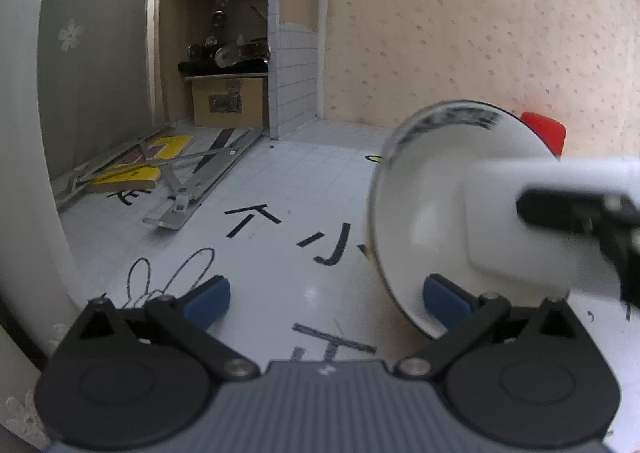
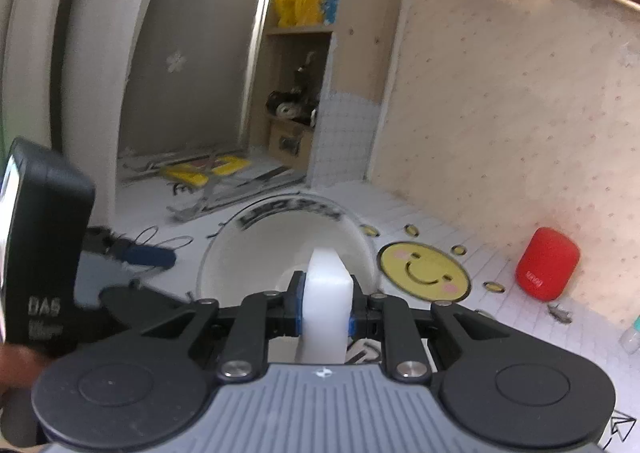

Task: Clean bowl
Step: 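Hold the bowl with the left gripper while the right gripper wipes the sponge along the rim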

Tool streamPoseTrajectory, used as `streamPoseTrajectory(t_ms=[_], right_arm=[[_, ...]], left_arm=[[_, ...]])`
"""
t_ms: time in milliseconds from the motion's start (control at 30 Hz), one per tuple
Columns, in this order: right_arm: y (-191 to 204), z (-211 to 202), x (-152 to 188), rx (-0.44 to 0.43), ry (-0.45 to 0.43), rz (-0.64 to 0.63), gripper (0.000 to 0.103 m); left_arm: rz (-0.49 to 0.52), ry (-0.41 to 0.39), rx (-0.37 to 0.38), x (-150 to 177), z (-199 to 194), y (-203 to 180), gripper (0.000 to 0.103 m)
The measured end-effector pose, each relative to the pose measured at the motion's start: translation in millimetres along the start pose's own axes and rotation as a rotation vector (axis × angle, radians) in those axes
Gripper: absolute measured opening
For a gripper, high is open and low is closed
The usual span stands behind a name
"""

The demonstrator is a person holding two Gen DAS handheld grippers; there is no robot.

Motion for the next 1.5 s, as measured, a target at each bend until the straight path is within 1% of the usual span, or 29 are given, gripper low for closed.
streamPoseTrajectory(t_ms=[133, 233, 300, 367, 500, 600, 700, 833, 1033, 1133, 1267, 1367, 1500], right_arm=[[1.2, 2.6, -7.9, -0.018, -0.018, 0.019, 0.018], [13.0, 2.5, -8.0, -0.073, -0.012, 0.007, 0.018], [17.5, 2.1, -5.2, -0.088, 0.002, -0.006, 0.018], [17.0, 2.0, -1.6, -0.076, 0.012, -0.015, 0.018], [6.4, 2.1, -2.1, -0.043, 0.012, 0.013, 0.018], [2.5, 0.1, -10.0, -0.037, -0.018, 0.033, 0.018], [9.6, -1.4, -13.3, -0.065, -0.032, 0.025, 0.018], [23.5, 1.0, -5.6, -0.098, -0.001, -0.019, 0.018], [16.2, 4.9, 1.0, -0.070, 0.024, -0.005, 0.018], [14.3, 5.6, 4.9, -0.075, 0.036, 0.001, 0.018], [14.5, 5.9, 9.1, -0.070, 0.044, -0.007, 0.018], [12.6, 4.6, 7.8, -0.057, 0.034, -0.002, 0.018], [10.2, 4.8, -3.5, -0.032, -0.004, -0.001, 0.018]], left_arm=[[0.006, -0.004, -0.003, 1.3, -0.1, -3.1, 0.103], [0.009, -0.010, -0.004, 2.1, -0.3, -3.7, 0.103], [0.010, -0.011, -0.003, 2.3, -0.1, -3.5, 0.103], [0.010, -0.012, -0.002, 2.4, 0.0, -3.1, 0.103], [0.008, -0.015, -0.001, 2.4, -0.6, -2.9, 0.103], [0.008, -0.016, 0.000, 2.8, -1.0, -3.3, 0.103], [0.009, -0.017, 0.000, 2.6, -1.0, -3.3, 0.103], [0.010, -0.018, 0.000, 2.6, -1.1, -3.5, 0.103], [0.009, -0.015, -0.005, 1.3, -1.6, 0.3, 0.103], [0.018, -0.023, -0.033, -1.3, -3.1, 6.1, 0.103], [0.010, -0.029, -0.040, -4.2, -5.3, 12.8, 0.103], [0.006, -0.017, -0.026, -1.6, -3.6, 10.5, 0.103], [-0.003, -0.015, -0.017, 2.2, -2.6, 9.1, 0.103]])
Point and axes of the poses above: each gripper's, at about its wrist camera, not at the fingertips, and z roughly the way its jaws point, y to its left, x to its underside, the point moved 9 cm from there along z, roughly the way its jaws point, and after that the axes turned 7 degrees about x, right-handed, at the moved point
